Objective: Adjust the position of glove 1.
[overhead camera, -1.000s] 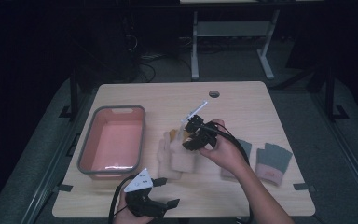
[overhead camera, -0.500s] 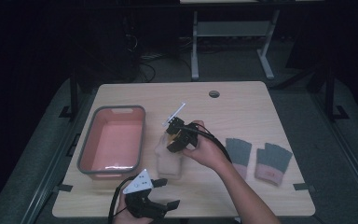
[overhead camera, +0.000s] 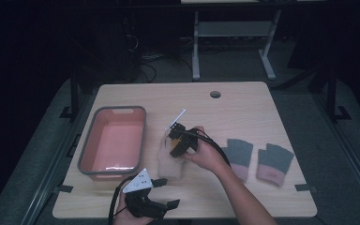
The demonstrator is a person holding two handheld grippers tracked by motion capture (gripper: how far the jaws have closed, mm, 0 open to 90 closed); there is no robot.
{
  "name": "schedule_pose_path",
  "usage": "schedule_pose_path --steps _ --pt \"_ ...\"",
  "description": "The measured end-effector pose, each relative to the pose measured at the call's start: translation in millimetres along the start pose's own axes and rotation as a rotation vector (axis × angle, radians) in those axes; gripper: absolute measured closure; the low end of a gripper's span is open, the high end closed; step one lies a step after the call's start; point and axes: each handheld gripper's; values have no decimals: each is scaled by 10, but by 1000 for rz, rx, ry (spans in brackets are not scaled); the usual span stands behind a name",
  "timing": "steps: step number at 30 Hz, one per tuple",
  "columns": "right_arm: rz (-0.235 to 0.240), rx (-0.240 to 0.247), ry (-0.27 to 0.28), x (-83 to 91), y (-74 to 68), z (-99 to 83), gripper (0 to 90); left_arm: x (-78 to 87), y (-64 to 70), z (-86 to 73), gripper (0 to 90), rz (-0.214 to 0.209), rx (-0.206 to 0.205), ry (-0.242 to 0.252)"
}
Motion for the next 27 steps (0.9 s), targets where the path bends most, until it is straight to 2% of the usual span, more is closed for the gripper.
schedule_pose_path --steps 6,7,9,11,13,16,18,27 --pt "12 -14 4 -45 33 -44 548 -4 1 0 147 0 0 0" --pt "24 -17 24 -10 35 -41 505 -5 2 -1 147 0 0 -1" --pt "26 -15 36 14 30 -33 489 -8 2 -1 147 1 -1 -2" --pt "21 4 105 90 -6 2 448 -11 4 -3 147 1 3 -4" --pt "33 18 122 96 -37 33 439 -10 5 -4 147 0 4 -3" --pt "33 42 104 47 -75 69 440 -9 7 -3 147 -1 2 -4" --pt "18 87 78 -56 -137 112 437 -6 5 -3 147 0 1 -2" --pt "-36 131 25 -275 -177 175 423 -3 4 -1 148 -1 0 -1"
Point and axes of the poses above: each handheld gripper's, and its own axes: x roughly backward along the jaws, z roughly out of its top, y roughly to its right, and after that the axes turned 5 degrees about z, right-handed
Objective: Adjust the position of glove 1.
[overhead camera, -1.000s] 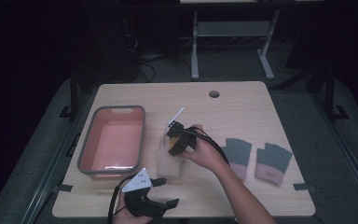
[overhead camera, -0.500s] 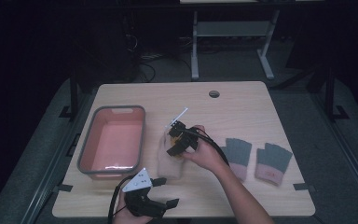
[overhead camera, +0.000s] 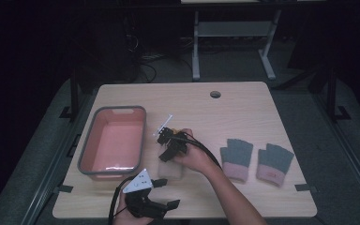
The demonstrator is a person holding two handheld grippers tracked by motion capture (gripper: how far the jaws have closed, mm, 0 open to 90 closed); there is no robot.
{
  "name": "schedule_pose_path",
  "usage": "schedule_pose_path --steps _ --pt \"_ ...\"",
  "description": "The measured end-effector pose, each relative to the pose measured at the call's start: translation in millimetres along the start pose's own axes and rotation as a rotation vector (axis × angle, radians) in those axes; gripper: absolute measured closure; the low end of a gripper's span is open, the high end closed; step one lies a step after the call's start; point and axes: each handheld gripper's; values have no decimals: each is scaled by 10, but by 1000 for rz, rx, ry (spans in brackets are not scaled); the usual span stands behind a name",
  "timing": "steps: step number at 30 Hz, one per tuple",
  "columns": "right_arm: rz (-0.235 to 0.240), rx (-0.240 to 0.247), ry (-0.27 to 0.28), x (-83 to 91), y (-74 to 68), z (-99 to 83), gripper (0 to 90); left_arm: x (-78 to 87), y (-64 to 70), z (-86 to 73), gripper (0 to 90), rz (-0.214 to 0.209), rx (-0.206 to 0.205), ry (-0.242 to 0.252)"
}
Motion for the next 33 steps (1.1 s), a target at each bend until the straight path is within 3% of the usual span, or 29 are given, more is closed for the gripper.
schedule_pose_path --steps 5,13,27,33 --pt "-17 39 -15 14 -9 -44 433 -7 -3 0 148 -1 3 -1" --pt "-13 33 -19 100 85 -203 433 -19 -4 0 149 -8 13 2" --pt "-6 -29 -8 300 227 -580 434 -76 -19 1 149 -14 44 -14" --pt "7 -61 22 367 237 -658 421 -116 -30 36 149 -16 60 -19"
Point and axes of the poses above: each handheld gripper's, and its own axes: x roughly backward along the jaws, z roughly out of its top, y roughly to its right, and after that the axes turned 5 degrees about z, right-handed
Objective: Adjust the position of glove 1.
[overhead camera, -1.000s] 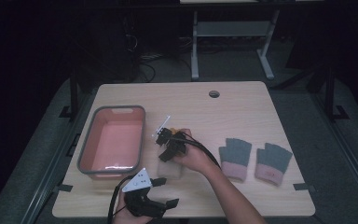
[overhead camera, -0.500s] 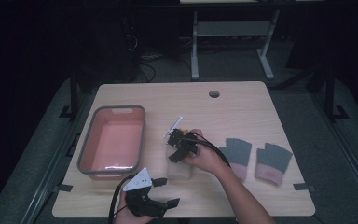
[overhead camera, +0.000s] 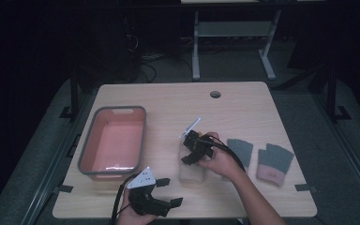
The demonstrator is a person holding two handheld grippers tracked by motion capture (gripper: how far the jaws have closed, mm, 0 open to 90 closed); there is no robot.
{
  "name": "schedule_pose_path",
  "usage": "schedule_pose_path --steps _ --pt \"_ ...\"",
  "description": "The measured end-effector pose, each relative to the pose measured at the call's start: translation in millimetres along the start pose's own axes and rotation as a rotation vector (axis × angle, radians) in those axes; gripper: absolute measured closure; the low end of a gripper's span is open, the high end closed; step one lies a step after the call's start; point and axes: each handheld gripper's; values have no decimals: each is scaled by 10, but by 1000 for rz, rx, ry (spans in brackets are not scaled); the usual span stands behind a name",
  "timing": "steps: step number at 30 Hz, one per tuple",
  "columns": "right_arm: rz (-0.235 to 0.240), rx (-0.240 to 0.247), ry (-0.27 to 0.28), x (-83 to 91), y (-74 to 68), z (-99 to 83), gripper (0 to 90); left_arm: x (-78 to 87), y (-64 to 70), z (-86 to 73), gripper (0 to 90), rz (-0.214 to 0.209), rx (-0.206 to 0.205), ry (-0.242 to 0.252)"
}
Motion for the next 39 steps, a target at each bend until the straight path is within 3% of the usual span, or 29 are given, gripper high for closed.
schedule_pose_path --steps 3,8,10,14,17,18,19,26,30,32,33,39 --pt "17 -38 43 103 7 -53 402 -23 -7 26 150 -8 37 2" --pt "39 -129 130 296 41 -190 380 -69 -34 124 149 3 39 -26" --pt "45 -194 159 383 80 -292 366 -102 -52 178 153 6 41 -32" --pt "37 -241 174 425 113 -398 360 -210 -96 292 155 13 77 -57" --pt "51 -301 189 445 162 -533 348 -294 -162 357 157 22 132 -74" --pt "51 -301 189 445 162 -533 348 -320 -193 372 157 26 155 -79" --pt "70 -343 203 450 178 -588 348 -343 -225 384 159 27 177 -82" --pt "97 -392 248 415 208 -713 331 -481 -371 425 159 56 295 -127" --pt "123 -435 258 367 227 -749 321 -554 -434 426 159 45 353 -145" --pt "134 -464 272 348 233 -767 322 -576 -450 424 166 42 375 -162" --pt "141 -474 278 332 237 -777 322 -585 -459 423 171 45 365 -166" --pt "165 -544 261 213 236 -824 338 -622 -502 416 195 48 398 -176"
Point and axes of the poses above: each handheld gripper's, and its own axes: x roughly backward along the jaws, z roughly out of its top, y roughly to its right, and after that the axes turned 5 degrees about z, right-handed
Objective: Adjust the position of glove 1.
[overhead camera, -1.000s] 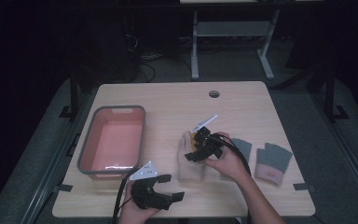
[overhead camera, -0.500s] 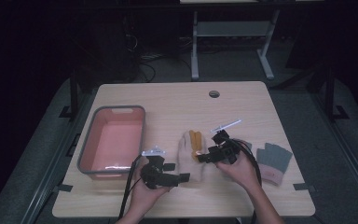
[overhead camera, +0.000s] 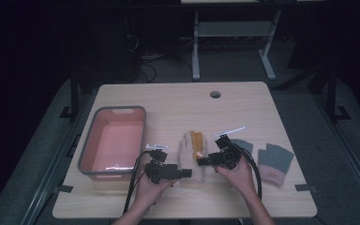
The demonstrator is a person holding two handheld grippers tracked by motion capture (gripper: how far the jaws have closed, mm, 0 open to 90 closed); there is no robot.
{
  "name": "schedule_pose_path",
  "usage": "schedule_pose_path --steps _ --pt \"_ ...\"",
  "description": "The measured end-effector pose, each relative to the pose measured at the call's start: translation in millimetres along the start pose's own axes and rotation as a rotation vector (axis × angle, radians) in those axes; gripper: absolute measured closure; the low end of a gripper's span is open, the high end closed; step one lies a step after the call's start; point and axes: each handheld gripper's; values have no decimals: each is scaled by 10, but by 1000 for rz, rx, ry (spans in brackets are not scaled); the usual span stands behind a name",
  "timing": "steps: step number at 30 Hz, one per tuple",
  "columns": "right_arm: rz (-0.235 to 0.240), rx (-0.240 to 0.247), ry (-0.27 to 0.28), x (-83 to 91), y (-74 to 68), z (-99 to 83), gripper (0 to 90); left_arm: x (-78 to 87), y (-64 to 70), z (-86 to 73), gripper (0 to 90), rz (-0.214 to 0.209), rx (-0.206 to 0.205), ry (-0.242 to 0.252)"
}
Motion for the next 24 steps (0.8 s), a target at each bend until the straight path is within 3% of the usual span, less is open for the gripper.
schedule_pose_path --steps 4,5,9,20,24 --pt "23 -33 18 -37 25 -30 359 -35 -15 2 260 27 4 -26" --pt "21 -40 12 -59 30 -45 366 -42 -18 -1 315 25 6 -28" --pt "42 -71 20 -81 54 -77 380 -60 -24 -8 374 17 5 -40" --pt "69 -112 57 -137 54 -151 478 -98 -60 -17 454 39 7 -71" --pt "71 -132 72 -160 36 -167 510 -110 -94 -8 525 24 20 -76"
Point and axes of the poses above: each handheld gripper's, and its own axes: x roughly backward along the jaws, z roughly out of its top, y roughly to its right, and after that the axes turned 5 degrees about z, right-handed
